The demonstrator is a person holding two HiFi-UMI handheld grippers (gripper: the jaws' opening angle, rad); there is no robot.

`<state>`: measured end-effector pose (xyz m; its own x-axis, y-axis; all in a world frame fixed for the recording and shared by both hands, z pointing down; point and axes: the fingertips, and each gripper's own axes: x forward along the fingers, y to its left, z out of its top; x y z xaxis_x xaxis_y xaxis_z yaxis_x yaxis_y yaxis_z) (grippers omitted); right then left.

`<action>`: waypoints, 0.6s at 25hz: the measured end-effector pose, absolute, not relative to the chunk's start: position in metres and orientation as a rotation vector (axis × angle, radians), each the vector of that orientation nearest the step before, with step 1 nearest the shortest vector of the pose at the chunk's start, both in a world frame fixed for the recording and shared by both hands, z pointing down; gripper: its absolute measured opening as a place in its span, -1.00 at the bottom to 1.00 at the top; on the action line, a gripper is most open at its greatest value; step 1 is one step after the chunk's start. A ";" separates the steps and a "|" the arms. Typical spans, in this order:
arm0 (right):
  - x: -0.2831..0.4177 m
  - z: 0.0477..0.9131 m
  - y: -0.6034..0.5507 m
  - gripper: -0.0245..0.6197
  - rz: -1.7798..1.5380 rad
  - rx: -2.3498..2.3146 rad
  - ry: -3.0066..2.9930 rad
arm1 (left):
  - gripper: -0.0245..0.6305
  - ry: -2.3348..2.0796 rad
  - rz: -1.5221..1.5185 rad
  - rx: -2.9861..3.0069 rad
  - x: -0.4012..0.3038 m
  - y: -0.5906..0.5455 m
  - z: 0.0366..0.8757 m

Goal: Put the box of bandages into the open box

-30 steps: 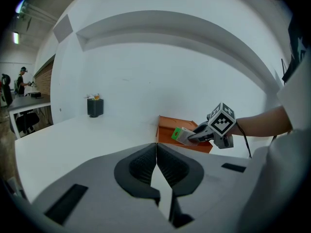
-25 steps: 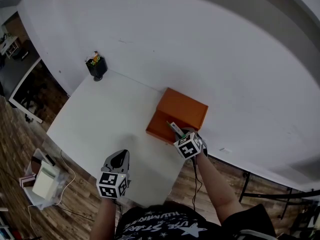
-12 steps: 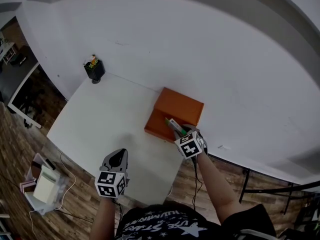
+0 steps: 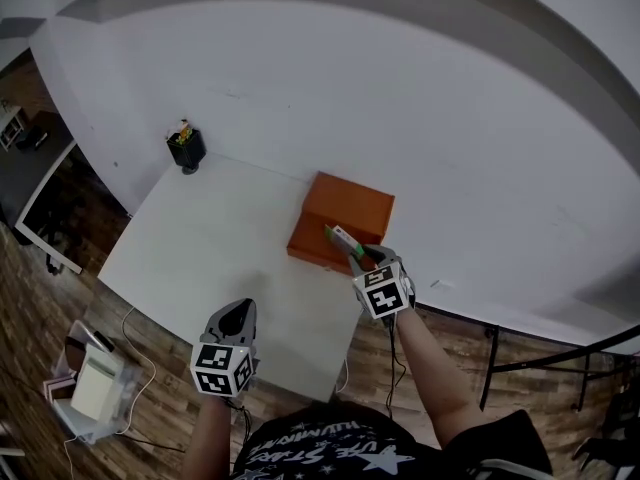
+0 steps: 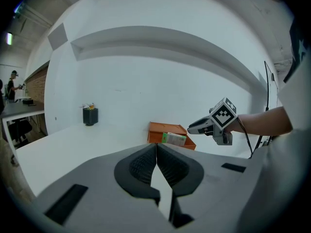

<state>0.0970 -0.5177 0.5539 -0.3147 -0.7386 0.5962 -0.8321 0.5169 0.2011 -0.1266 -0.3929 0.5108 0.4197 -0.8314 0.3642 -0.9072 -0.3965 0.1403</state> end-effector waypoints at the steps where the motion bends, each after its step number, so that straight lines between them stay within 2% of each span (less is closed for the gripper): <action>1: 0.095 0.551 -0.509 -0.50 0.196 1.282 -2.126 | -0.86 -1.498 0.335 2.371 -0.128 -0.387 0.509; 15: 0.077 0.511 -0.404 -0.72 0.198 1.380 -2.203 | -0.86 -1.446 0.277 2.442 -0.144 -0.302 0.497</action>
